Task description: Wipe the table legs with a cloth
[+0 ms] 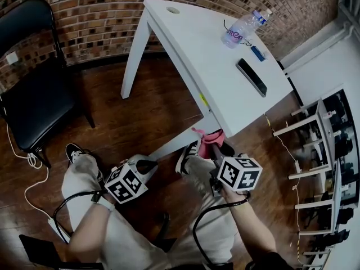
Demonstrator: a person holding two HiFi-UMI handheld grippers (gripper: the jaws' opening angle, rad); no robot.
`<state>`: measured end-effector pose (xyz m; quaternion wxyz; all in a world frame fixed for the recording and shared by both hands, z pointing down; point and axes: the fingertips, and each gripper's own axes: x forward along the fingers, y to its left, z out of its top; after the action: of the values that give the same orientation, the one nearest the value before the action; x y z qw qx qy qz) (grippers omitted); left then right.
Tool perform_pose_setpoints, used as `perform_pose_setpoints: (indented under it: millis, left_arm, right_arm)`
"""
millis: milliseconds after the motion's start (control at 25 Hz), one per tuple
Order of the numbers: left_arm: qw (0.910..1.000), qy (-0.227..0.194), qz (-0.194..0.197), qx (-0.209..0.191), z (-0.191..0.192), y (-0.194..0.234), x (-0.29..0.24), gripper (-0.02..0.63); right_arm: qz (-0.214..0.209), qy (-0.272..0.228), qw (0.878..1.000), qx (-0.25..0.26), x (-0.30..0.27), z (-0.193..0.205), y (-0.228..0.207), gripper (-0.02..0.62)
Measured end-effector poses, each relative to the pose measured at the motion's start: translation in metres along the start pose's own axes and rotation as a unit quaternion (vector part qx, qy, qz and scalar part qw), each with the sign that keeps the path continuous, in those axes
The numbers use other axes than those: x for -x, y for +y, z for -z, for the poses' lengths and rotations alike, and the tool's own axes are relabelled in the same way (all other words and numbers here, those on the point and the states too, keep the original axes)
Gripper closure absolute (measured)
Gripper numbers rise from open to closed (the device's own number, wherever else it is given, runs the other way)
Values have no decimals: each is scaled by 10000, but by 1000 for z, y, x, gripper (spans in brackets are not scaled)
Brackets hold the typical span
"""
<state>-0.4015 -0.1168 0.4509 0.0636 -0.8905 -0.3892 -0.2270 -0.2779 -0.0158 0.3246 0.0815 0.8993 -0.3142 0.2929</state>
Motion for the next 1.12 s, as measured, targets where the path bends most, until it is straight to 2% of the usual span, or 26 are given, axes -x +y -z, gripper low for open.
perform_pose_setpoints:
  millis: [1120]
  left_arm:
    - [9999,29,69,-66,1,-3,-5,606]
  right_arm:
    - [-304,464,9981,-251,-36,50,2,541]
